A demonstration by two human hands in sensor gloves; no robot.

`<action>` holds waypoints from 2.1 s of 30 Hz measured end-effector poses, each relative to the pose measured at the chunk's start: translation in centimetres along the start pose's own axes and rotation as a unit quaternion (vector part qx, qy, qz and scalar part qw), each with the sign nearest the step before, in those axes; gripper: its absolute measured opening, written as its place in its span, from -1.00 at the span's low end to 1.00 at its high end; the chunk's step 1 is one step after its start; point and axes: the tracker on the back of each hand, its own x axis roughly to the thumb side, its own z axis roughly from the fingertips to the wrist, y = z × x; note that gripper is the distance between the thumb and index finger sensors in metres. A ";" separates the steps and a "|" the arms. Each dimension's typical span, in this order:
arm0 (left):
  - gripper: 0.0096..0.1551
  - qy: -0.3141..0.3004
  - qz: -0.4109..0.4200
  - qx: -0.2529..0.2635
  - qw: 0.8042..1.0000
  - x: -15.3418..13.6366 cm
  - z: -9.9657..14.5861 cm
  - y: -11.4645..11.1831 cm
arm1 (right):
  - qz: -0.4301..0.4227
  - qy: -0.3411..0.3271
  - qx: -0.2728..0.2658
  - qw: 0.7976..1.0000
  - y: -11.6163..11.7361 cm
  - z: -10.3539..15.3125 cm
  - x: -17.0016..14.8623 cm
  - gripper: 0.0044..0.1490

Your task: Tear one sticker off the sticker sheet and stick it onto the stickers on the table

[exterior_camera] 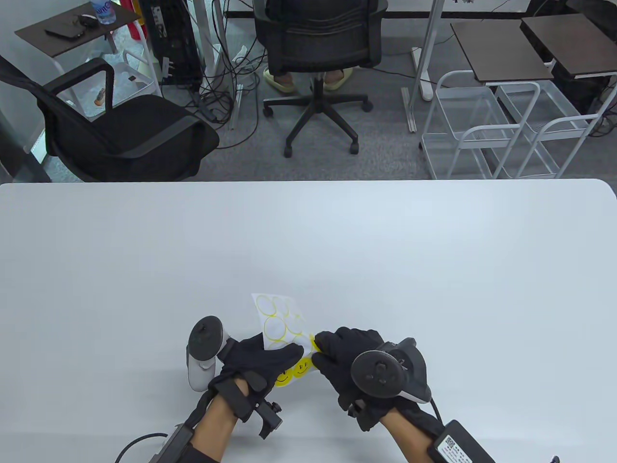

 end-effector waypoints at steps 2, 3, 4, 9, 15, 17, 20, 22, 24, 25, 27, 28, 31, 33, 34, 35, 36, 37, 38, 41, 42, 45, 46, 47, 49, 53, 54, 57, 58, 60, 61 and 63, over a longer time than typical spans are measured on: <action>-0.73 -0.006 -0.033 -0.004 0.999 0.4 0.0 -0.3 | 0.017 -0.012 0.007 1.000 0.0 0.0 0.1 -0.42; -0.73 -0.008 -0.047 -0.007 0.999 0.6 -0.1 -0.4 | 0.026 -0.029 0.014 0.999 0.0 0.1 0.3 -0.42; -0.73 -0.010 -0.051 -0.012 0.999 0.7 -0.1 -0.4 | 0.033 -0.042 0.015 0.998 0.0 0.2 0.5 -0.43; -0.74 -0.023 -0.118 -0.029 0.992 1.7 0.0 -0.7 | 0.093 -0.076 0.044 0.992 0.3 0.3 1.5 -0.46; -0.74 -0.027 -0.106 -0.048 0.993 1.6 0.0 -0.7 | 0.034 -0.058 0.032 0.997 -0.1 0.3 0.3 -0.50; -0.74 -0.027 -0.088 -0.046 0.995 1.5 0.0 -0.7 | 0.016 -0.047 0.025 0.998 -0.5 0.2 -0.2 -0.51; -0.73 -0.027 -0.045 -0.041 0.998 1.2 0.0 -0.5 | -0.053 -0.017 0.005 0.998 -0.9 0.2 -1.4 -0.53; -0.69 -0.025 -0.019 -0.025 0.999 1.0 0.1 -0.3 | -0.083 0.007 -0.022 0.996 -1.2 0.3 -2.3 -0.53; -0.61 -0.016 -0.046 0.028 0.998 1.0 0.4 0.3 | -0.078 0.023 -0.051 0.995 -1.6 0.5 -2.8 -0.53; -0.60 -0.019 -0.065 0.053 0.996 1.1 0.5 0.6 | -0.075 0.028 -0.063 0.995 -1.8 0.6 -3.0 -0.53; -0.58 -0.022 -0.090 0.089 0.992 1.1 0.8 1.2 | -0.074 0.042 -0.086 0.993 -2.3 0.8 -3.2 -0.53; -0.58 -0.019 -0.079 0.097 0.992 1.0 0.9 1.4 | -0.074 0.048 -0.098 0.991 -2.5 0.9 -3.4 -0.53; -0.58 -0.014 -0.042 0.109 0.993 0.8 1.1 1.8 | -0.086 0.064 -0.121 0.987 -3.0 1.1 -3.8 -0.53; -0.59 -0.014 -0.042 0.118 0.992 0.8 1.2 2.1 | -0.104 0.073 -0.135 0.983 -3.2 1.2 -4.3 -0.53; -0.59 -0.014 -0.046 0.126 0.991 0.8 1.2 2.3 | -0.121 0.082 -0.143 0.979 -3.5 1.3 -4.7 -0.53; -0.59 -0.014 -0.047 0.135 0.990 0.8 1.4 2.6 | -0.136 0.090 -0.151 0.975 -3.7 1.5 -5.2 -0.53; -0.60 -0.014 -0.045 0.145 0.988 0.8 1.5 2.9 | -0.145 0.097 -0.157 0.972 -3.8 1.6 -5.5 -0.53; -0.59 -0.013 -0.038 0.157 0.987 0.8 1.6 3.2 | -0.156 0.106 -0.162 0.969 -4.0 1.7 -6.0 -0.53; -0.60 -0.013 -0.030 0.166 0.986 0.8 1.7 3.5 | -0.162 0.112 -0.167 0.966 -4.2 1.8 -6.4 -0.53; -0.59 -0.016 -0.004 0.201 0.979 0.7 2.3 4.7 | -0.161 0.134 -0.188 0.959 -4.7 2.2 -7.6 -0.53; -0.59 -0.019 0.003 0.214 0.977 0.6 2.5 5.1 | -0.153 0.144 -0.195 0.958 -4.9 2.3 -8.1 -0.52; -0.59 -0.026 0.024 0.247 0.968 0.6 3.1 6.2 | -0.135 0.165 -0.200 0.956 -5.0 2.2 -8.7 -0.52; -0.59 -0.030 0.030 0.258 0.965 0.7 3.3 6.6 | -0.133 0.173 -0.193 0.957 -5.1 1.9 -8.8 -0.52; -0.59 -0.033 0.036 0.268 0.962 0.7 3.5 7.1 | -0.152 0.175 -0.183 0.955 -5.1 1.4 -8.5 -0.52; -0.59 -0.040 0.043 0.285 0.957 0.8 3.9 7.9 | -0.134 0.159 -0.162 0.965 -5.1 -0.1 -6.6 -0.52; -0.59 -0.048 0.064 0.324 0.943 0.8 4.7 9.0 | -0.015 0.111 -0.104 0.988 -3.6 -3.0 -3.3 -0.52; -0.59 -0.048 0.072 0.334 0.939 0.7 4.9 9.3 | 0.023 0.089 -0.088 0.992 -2.7 -3.8 -2.3 -0.52; -0.59 -0.048 0.061 0.361 0.929 0.4 5.5 10.1 | 0.073 0.039 -0.046 0.996 0.4 -5.3 -0.4 -0.52; -0.59 -0.046 0.053 0.370 0.926 0.4 5.6 10.3 | 0.084 0.032 -0.034 0.995 1.3 -5.6 0.0 -0.52; -0.59 -0.045 0.038 0.389 0.920 0.3 6.0 10.8 | 0.133 0.010 0.007 0.991 3.8 -6.2 1.0 -0.52; -0.59 -0.043 0.033 0.401 0.915 0.4 6.2 11.0 | 0.150 0.006 0.022 0.988 4.7 -6.4 1.2 -0.52; -0.59 -0.042 0.031 0.422 0.905 0.4 6.5 11.2 | 0.199 -0.009 0.063 0.978 7.1 -6.7 1.6 -0.52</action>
